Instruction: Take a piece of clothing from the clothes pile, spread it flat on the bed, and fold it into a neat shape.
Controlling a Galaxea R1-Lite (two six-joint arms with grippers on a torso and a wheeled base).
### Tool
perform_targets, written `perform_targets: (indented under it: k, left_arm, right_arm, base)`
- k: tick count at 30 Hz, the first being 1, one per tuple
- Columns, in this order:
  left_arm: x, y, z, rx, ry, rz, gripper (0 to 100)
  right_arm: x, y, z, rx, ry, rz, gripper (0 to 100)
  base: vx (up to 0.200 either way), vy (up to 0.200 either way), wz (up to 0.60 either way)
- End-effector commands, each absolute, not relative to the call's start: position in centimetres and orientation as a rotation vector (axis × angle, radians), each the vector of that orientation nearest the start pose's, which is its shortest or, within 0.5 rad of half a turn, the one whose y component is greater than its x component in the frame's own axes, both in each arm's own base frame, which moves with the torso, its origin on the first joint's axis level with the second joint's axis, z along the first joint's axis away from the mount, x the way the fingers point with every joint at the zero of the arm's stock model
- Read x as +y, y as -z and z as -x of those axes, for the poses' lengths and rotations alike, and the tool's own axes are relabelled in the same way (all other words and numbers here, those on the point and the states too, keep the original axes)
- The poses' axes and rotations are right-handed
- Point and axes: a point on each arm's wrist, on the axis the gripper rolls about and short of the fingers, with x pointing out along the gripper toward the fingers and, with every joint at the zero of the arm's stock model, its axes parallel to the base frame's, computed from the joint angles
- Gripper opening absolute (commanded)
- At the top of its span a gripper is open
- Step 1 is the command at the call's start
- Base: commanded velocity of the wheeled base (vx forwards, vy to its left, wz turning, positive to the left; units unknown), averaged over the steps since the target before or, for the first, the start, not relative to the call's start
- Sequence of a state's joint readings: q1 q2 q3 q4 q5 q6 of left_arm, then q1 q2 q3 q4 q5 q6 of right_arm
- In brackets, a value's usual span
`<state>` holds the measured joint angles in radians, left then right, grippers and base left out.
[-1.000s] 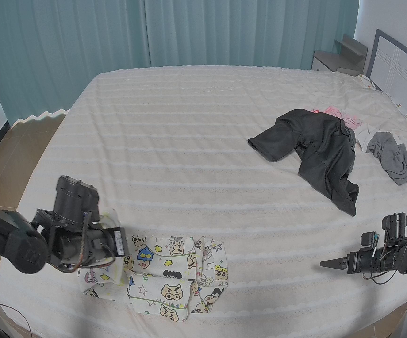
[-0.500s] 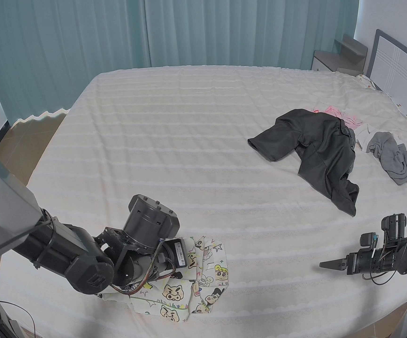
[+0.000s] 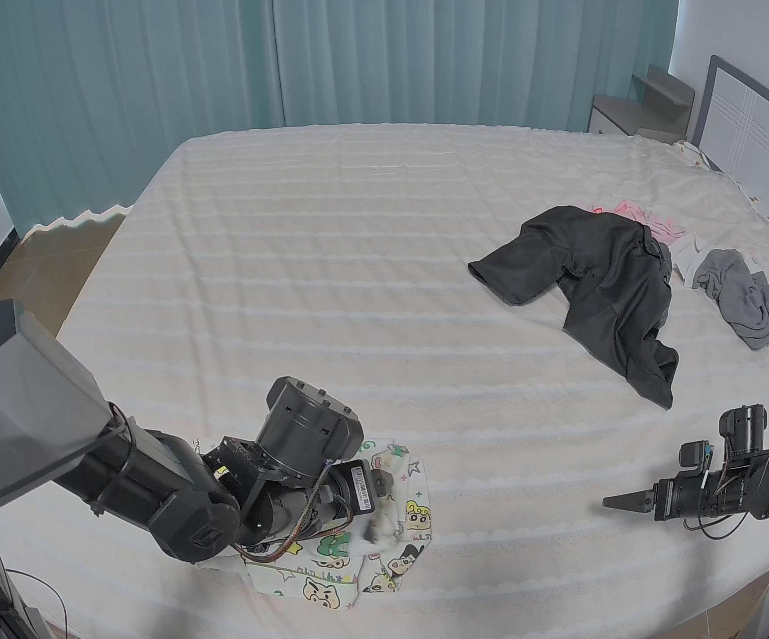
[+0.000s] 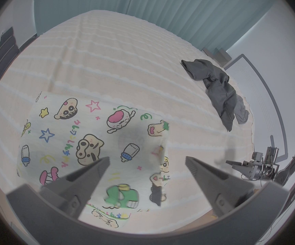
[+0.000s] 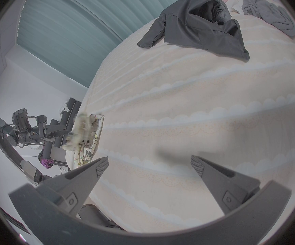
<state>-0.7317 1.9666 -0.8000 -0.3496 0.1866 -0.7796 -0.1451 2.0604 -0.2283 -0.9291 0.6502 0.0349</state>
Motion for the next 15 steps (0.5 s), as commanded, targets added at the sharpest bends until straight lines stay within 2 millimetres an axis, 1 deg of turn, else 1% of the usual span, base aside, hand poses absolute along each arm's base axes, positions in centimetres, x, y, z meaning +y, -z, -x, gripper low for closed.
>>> perform_targets:
  k: [1,5,7,8,10,11,12,13,14,15]
  left_arm:
    - [-21.7,-7.1,-24.5,0.881,0.189,0.381,100]
    - [-21.3,-7.8,-24.4,0.863,0.190,0.396,100]
    - [-20.7,-8.9,-24.2,0.838,0.192,0.417,100]
    - [-20.0,-9.6,-24.0,0.825,0.189,0.432,100]
    - [-19.0,-10.2,-23.7,0.811,0.183,0.447,100]
    - [-17.7,-11.0,-23.0,0.801,0.181,0.468,100]
    - [-16.8,-11.4,-22.6,0.797,0.183,0.484,100]
    - [-16.8,-11.4,-22.6,0.797,0.183,0.484,100]
    - [-14.6,-12.1,-21.5,0.800,0.193,0.523,100]
    - [-13.6,-12.4,-21.0,0.801,0.199,0.542,100]
  right_arm:
    - [-1.9,0.1,-22.8,0.853,-0.457,-0.385,100]
    - [-1.9,0.1,-22.8,0.856,-0.458,-0.387,100]
    - [-1.9,0.1,-22.8,0.858,-0.457,-0.389,100]
    - [-1.9,0.1,-22.7,0.857,-0.458,-0.388,100]
    - [-1.9,0.1,-22.7,0.856,-0.459,-0.387,100]
    - [-1.7,0.0,-22.6,0.855,-0.466,-0.385,100]
    - [-1.6,-0.1,-22.5,0.855,-0.470,-0.384,100]
    - [-1.6,-0.1,-22.5,0.855,-0.470,-0.384,100]
    - [-1.1,-0.5,-22.3,0.843,-0.493,-0.375,100]
    - [-0.9,-0.6,-22.2,0.838,-0.502,-0.370,100]
  base:
    - [0.000,0.000,0.00]
    - [0.000,0.000,0.00]
    - [0.000,0.000,0.00]
    - [0.000,0.000,0.00]
    - [0.000,0.000,0.00]
    - [0.000,0.000,0.00]
    - [0.000,0.000,0.00]
    - [0.000,0.000,0.00]
    - [0.000,0.000,0.00]
    - [0.000,0.000,0.00]
